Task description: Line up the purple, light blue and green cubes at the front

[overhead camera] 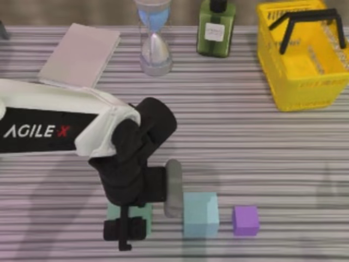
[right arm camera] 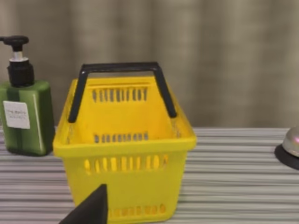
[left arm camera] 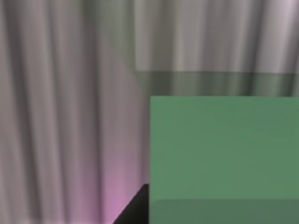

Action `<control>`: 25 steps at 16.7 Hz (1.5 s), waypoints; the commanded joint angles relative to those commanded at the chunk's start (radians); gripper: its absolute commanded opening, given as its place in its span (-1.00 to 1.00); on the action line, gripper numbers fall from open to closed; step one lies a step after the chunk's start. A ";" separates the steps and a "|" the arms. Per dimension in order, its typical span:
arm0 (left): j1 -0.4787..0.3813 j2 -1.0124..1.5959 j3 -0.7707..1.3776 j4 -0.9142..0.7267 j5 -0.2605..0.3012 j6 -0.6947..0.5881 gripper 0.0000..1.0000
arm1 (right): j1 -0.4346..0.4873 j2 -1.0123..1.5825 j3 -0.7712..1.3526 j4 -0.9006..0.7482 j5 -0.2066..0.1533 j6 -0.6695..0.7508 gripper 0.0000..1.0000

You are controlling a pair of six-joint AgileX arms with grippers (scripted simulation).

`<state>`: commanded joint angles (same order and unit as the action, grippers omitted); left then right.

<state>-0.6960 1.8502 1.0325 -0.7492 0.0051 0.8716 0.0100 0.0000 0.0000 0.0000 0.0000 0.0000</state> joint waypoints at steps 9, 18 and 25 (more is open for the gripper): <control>0.000 0.000 0.000 0.001 0.000 0.000 -0.10 | 0.000 0.000 0.000 0.000 0.000 0.000 1.00; 0.000 0.000 0.000 0.001 0.000 0.000 1.00 | 0.000 0.000 0.000 0.000 0.000 0.000 1.00; 0.001 -0.001 0.000 0.000 0.000 0.000 1.00 | 0.000 0.000 0.000 0.000 0.000 0.000 1.00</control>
<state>-0.6949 1.8496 1.0324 -0.7487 0.0050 0.8716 0.0100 0.0000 0.0000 0.0000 0.0000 0.0000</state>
